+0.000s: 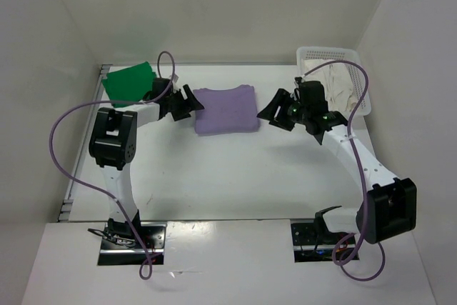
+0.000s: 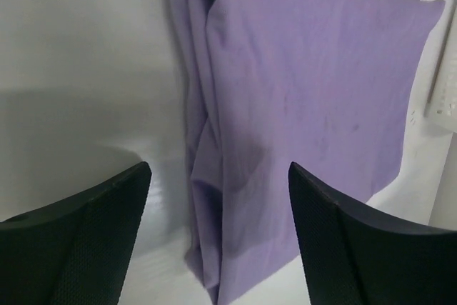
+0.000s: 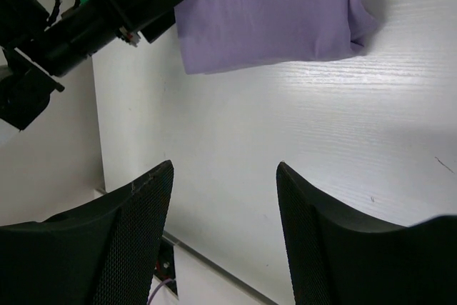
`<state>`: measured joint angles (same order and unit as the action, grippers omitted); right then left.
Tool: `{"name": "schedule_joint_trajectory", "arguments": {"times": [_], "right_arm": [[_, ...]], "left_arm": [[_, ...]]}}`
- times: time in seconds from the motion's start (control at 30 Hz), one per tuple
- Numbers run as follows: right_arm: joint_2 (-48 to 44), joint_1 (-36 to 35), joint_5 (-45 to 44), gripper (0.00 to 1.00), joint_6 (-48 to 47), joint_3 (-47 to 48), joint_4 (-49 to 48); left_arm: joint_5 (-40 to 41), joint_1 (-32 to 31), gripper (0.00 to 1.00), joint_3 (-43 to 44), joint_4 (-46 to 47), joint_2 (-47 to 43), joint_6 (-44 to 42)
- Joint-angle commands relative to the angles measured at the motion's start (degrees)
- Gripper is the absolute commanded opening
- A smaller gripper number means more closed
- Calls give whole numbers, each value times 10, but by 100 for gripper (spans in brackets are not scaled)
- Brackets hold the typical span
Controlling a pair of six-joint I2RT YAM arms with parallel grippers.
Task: Fold and stack the t-shirts
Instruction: Put the neatly folded tshirt into the corner of the board with the left arm
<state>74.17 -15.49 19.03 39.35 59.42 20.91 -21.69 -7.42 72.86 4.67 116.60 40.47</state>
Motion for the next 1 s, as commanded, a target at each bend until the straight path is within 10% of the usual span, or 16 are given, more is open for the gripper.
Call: {"name": "schedule_joint_trajectory", "arguments": {"times": [0.0, 0.17, 0.5, 0.97], "right_arm": [[-22, 4, -7, 65, 3, -9, 5], [-22, 4, -7, 65, 8, -9, 5], [-17, 4, 4, 65, 8, -14, 5], [-11, 4, 32, 65, -19, -14, 5]], "left_arm": [[-21, -1, 84, 36, 25, 43, -21], [-21, -57, 73, 87, 16, 100, -8], [26, -88, 20, 190, 11, 95, 30], [32, 85, 19, 377, -62, -1, -9]]}}
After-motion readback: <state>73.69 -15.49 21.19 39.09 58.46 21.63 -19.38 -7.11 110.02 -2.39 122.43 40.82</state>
